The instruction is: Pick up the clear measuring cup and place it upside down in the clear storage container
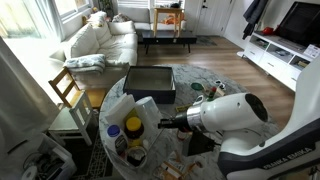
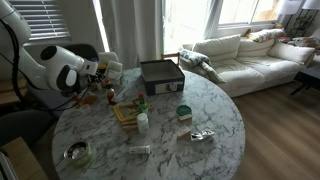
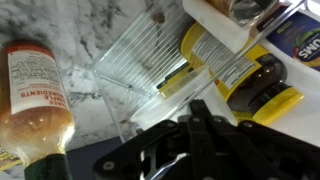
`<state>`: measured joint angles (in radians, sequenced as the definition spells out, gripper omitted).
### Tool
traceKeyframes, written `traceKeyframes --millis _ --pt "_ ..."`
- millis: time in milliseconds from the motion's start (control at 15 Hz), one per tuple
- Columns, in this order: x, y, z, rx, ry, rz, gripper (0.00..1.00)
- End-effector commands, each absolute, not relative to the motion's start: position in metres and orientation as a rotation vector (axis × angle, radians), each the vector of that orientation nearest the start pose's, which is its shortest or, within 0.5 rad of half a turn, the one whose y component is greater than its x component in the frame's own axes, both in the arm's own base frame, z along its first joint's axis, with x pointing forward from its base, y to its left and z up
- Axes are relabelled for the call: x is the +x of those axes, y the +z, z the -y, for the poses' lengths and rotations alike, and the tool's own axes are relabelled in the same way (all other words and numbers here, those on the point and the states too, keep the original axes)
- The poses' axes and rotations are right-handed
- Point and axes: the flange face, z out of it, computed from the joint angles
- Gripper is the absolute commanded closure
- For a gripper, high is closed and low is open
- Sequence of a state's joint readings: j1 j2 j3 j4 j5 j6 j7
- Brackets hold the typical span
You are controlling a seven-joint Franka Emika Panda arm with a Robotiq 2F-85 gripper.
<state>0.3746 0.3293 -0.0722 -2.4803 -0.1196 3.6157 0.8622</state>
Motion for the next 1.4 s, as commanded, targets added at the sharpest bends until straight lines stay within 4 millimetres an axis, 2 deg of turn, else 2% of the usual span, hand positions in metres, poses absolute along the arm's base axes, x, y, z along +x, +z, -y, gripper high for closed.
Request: traceKeyframes --millis 0,267,533,800,933,1333 --pt "0.501 0.266 -0.163 -2.440 -1.029 -0.573 1.00" --pt "0.505 0.286 -0.161 -2.414 -1.105 -0.566 1.00" --pt "0.511 0.315 -0.164 -2.406 -1.158 -0.485 1.00" --pt "0.524 0.342 -0.161 -2.349 -1.258 -0.453 1.00" --pt "0.534 0.343 -0.163 -2.315 -1.278 -0.469 1.00" --pt "0.556 0.320 -0.169 -2.309 -1.251 -0.507 1.00"
